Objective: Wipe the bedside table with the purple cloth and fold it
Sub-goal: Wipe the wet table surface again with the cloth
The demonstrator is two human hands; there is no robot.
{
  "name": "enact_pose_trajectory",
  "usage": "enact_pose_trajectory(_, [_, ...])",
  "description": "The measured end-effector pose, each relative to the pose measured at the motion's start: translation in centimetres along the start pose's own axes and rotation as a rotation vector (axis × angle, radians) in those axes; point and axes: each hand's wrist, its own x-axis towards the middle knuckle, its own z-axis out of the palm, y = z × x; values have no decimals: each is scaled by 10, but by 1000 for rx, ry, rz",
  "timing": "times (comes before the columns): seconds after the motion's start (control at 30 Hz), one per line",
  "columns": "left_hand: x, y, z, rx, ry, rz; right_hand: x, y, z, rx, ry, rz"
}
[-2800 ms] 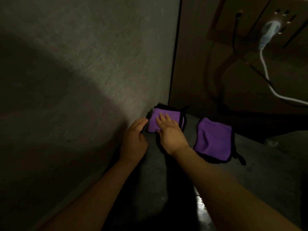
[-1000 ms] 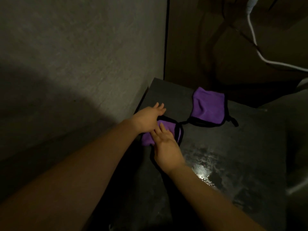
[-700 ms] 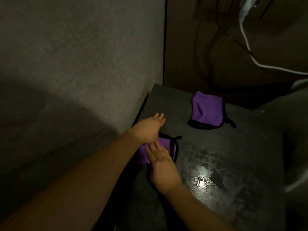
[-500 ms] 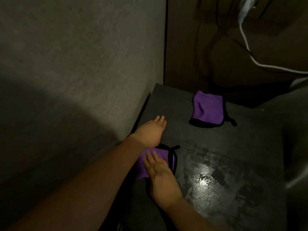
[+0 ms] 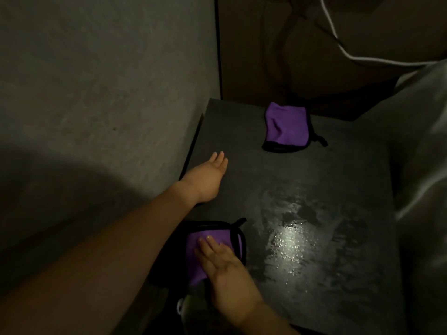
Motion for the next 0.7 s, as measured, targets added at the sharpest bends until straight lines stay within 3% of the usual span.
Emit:
enact_pose_trajectory(0.17, [-3,6,6,-33,5,-17,-12,-12,-2,47,8,-2])
enact_pose_trajectory(0.3, [-3,1,2,-125,1,-24,-29,-15,-32,432,48,129])
enact_pose_trajectory(0.4, [0,-5,-3,-131,-25,0,-34,-6,-80,874,272,322])
enact_pose_trajectory(0.47, [1,-8,-5,-135,-38,14,-29,14,-110,976,453,387])
enact_pose_trajectory(0.57, [0,-7,-7,-154,-38,24,-5,44,-147,602,608,341])
enact_pose_trajectory(0.7, [-2,-9,-8,-168,-20,41,38,88,-130,185,375,310])
